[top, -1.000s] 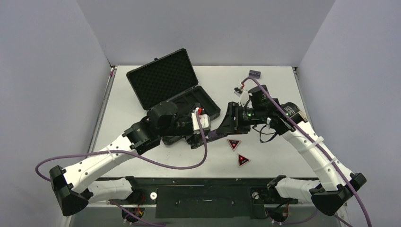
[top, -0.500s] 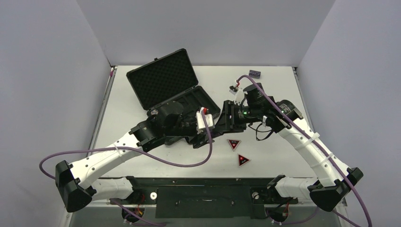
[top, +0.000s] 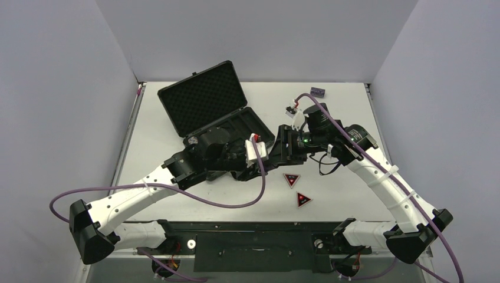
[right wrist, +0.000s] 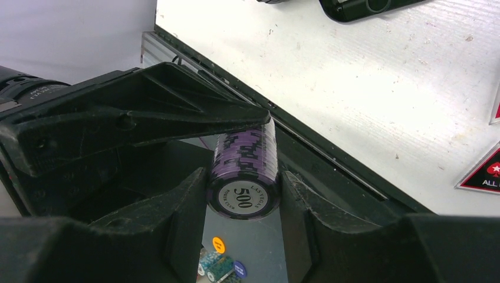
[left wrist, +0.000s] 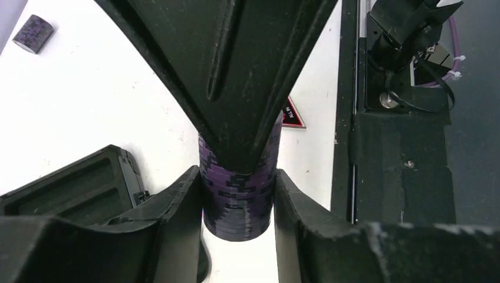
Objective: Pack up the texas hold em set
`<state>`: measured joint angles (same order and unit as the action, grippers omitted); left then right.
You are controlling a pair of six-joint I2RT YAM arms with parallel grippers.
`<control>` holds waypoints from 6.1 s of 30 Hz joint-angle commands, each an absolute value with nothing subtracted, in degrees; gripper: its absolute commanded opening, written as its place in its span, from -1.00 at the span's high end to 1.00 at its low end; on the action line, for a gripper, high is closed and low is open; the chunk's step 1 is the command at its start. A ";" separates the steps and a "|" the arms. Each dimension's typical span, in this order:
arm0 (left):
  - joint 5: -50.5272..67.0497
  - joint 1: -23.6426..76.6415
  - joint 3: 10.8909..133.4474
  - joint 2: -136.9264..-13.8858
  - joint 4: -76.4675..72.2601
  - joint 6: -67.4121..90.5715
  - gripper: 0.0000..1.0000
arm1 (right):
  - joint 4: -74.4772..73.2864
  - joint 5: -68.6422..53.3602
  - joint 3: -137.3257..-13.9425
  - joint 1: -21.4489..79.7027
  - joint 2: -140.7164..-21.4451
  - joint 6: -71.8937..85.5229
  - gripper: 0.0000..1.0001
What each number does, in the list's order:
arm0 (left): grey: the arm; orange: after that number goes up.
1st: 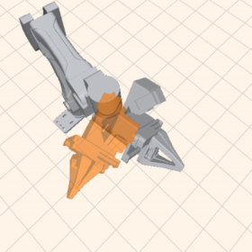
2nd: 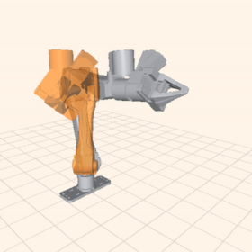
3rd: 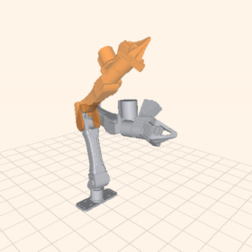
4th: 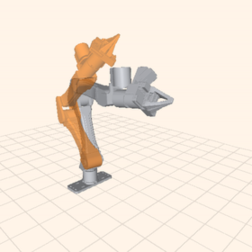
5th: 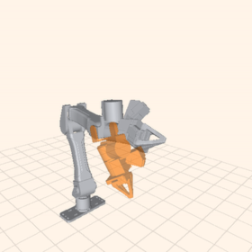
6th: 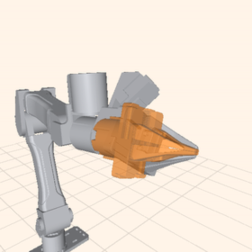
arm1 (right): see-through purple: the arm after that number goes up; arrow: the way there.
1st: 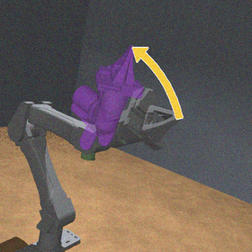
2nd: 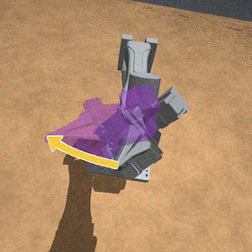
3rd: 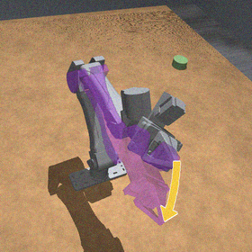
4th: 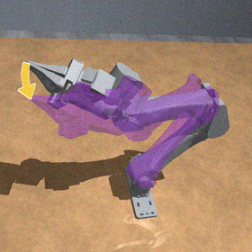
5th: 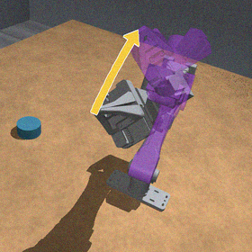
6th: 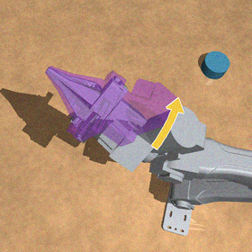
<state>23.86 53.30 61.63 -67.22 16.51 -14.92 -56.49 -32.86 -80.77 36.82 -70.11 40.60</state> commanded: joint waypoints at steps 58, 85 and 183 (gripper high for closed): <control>-36.56 38.07 57.54 -62.34 19.99 34.71 1.00 | -57.18 -28.57 -75.16 13.94 -64.41 41.79 -0.40; -24.64 26.59 67.95 -88.87 27.38 50.03 1.00 | -60.19 -27.84 -69.84 11.25 -63.28 38.76 -0.38; -27.14 28.26 78.76 -94.99 43.31 47.46 0.14 | -61.37 -24.73 -70.88 11.16 -64.08 40.42 -0.36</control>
<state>-24.40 25.65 82.85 -101.41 47.62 52.66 -62.41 -26.28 -71.35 11.27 -66.57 39.70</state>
